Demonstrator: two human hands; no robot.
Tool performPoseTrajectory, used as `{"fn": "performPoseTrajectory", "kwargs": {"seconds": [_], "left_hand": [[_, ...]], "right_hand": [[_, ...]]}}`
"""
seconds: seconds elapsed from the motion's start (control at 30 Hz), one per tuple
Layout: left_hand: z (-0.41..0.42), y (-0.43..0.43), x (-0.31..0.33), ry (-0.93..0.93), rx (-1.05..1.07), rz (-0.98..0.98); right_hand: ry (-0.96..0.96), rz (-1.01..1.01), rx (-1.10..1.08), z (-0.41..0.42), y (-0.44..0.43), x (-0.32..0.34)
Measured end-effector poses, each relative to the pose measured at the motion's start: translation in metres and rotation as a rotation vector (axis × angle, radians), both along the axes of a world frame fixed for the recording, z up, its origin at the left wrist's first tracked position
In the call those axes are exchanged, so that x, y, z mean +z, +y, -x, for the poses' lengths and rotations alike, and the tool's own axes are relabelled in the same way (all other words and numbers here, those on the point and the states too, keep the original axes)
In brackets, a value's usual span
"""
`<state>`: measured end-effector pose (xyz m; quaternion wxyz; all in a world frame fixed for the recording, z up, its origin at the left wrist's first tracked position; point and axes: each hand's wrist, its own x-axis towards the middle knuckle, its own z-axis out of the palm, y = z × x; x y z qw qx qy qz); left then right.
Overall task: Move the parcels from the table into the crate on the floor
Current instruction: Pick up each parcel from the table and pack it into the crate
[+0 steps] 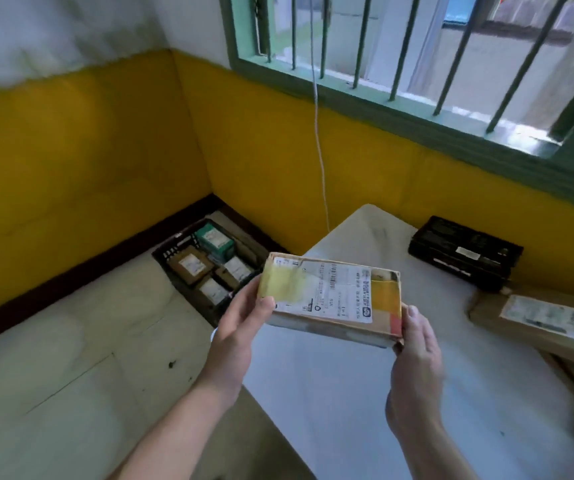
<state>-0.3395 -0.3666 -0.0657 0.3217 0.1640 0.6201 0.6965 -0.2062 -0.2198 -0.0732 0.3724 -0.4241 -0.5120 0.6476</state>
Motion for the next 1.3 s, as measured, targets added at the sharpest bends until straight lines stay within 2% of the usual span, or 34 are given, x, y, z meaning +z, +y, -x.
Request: {"fn": "performPoseTrajectory", "kwargs": {"seconds": [0.27, 0.47, 0.8, 1.07, 1.3], "left_hand": [[0.143, -0.124, -0.029, -0.026, 0.134, 0.213], [0.227, -0.165, -0.058, -0.088, 0.192, 0.3], [0.393, -0.126, -0.113, -0.109, 0.139, 0.422], [0.536, -0.076, -0.155, -0.121, 0.05, 0.65], [0.633, -0.056, -0.188, -0.213, -0.015, 0.724]], "right_hand": [[-0.183, 0.101, 0.202, 0.156, -0.104, -0.029], [-0.243, 0.162, 0.32, 0.244, -0.141, -0.048], [-0.352, 0.171, 0.245, 0.393, -0.104, -0.114], [-0.416, 0.314, 0.212, 0.527, -0.06, -0.158], [-0.548, 0.396, 0.207, 0.616, -0.052, -0.189]]}}
